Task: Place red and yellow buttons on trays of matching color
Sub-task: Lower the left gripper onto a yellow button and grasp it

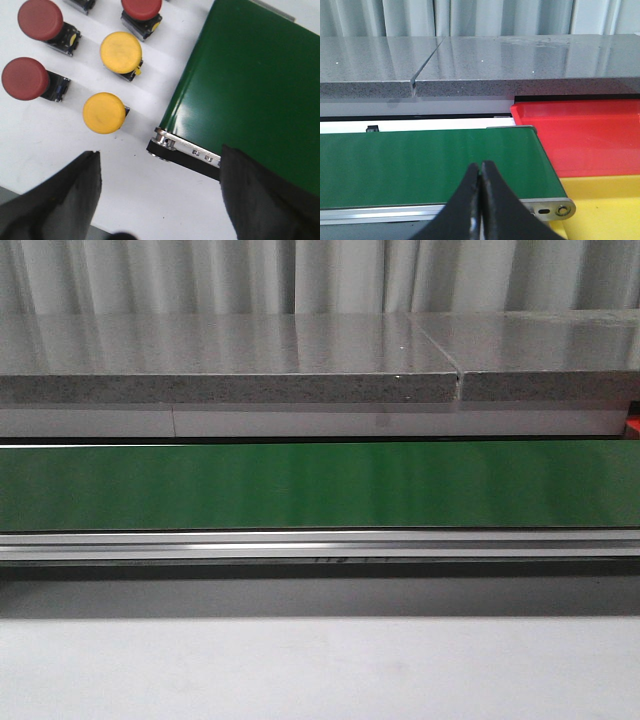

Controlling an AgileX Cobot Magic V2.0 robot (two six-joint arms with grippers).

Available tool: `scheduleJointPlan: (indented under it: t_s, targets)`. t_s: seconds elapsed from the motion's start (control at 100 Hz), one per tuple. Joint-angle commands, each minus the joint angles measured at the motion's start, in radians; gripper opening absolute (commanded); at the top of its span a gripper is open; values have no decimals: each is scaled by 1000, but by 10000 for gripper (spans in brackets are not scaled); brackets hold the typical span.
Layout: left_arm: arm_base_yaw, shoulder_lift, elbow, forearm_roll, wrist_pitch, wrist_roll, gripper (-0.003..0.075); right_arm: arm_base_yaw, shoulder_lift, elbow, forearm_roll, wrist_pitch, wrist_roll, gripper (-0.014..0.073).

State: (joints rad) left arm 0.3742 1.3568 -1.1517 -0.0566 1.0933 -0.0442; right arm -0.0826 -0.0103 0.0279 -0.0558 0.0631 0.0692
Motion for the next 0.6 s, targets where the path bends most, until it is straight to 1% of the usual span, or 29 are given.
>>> scheduleJointPlan:
  t_s: [0.0, 0.04, 0.34, 0.4, 0.59]
  targets:
    - [27, 59, -80, -34, 32, 17, 494, -2, -10, -16, 1, -78, -6, -66]
    - [32, 101, -105, -41, 50, 44, 494, -2, -10, -16, 1, -78, -6, -66]
    - [36, 333, -250, -39, 91, 44, 494, -2, -10, -16, 1, -78, -6, -66]
    - [36, 368, -270, -38, 112, 44, 494, -2, -10, -16, 1, -78, -6, -66]
    - [38, 443, -312, -6, 123, 44, 494, -2, -10, -16, 1, -78, -6, -66]
